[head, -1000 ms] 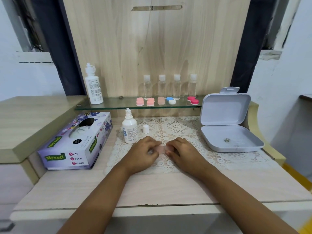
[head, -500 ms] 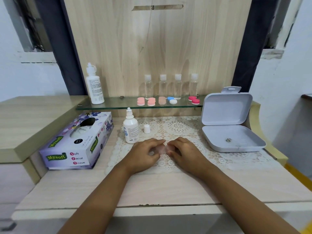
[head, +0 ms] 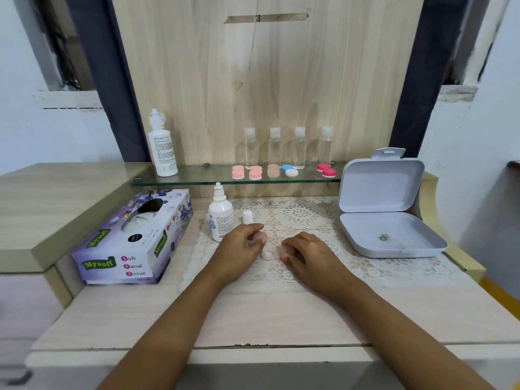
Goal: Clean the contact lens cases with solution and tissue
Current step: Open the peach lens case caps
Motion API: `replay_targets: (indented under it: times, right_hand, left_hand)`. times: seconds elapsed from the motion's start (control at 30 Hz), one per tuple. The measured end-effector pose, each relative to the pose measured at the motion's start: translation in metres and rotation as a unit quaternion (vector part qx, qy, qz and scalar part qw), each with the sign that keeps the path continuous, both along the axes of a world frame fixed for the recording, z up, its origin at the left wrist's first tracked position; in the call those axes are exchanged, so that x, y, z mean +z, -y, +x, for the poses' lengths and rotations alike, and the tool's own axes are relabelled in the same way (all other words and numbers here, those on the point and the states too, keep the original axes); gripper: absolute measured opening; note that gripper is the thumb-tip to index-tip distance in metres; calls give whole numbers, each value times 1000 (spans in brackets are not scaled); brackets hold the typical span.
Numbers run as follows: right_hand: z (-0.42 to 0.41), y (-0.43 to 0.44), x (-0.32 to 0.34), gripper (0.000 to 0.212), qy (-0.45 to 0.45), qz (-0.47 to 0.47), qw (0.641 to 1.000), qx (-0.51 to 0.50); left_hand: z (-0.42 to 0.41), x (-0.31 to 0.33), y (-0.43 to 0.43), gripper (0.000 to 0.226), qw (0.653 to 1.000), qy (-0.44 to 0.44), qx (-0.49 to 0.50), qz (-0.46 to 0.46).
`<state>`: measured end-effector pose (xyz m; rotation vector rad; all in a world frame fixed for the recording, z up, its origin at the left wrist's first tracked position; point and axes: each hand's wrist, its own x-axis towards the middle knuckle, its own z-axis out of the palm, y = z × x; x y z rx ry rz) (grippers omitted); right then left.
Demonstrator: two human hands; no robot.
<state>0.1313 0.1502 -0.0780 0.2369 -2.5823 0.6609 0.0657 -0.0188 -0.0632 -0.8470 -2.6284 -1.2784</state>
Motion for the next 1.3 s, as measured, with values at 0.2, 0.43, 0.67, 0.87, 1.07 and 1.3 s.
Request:
replay_targets:
  times: [0.2,0.43,0.67,0.87,1.07,1.3]
  right_hand:
    - [0,0,0,24,-4,4,1000,0]
    - [1,1,1,25,0,3,1000,-5]
    - [2,2,2,26,8,0,1000,-7]
    - [3,2,2,25,16,-12,1000,-10]
    - [3,3,6,26,30,-31,999,-17]
    - [3,4,7,40,53,-38,997,-38]
  left_hand:
    - [-8,12,-3,38,999,27,4,-36]
    - [-19,14,-16,34,996,13,-7,-92]
    - [-19,8,-11,43,997,46,-21,-65]
    - [-5,6,1,37,999,-19,1,-46]
    - [9,-4,6,38,996,-38,-22,-73]
    - [9,-5,5,27,996,-66,-24,-57]
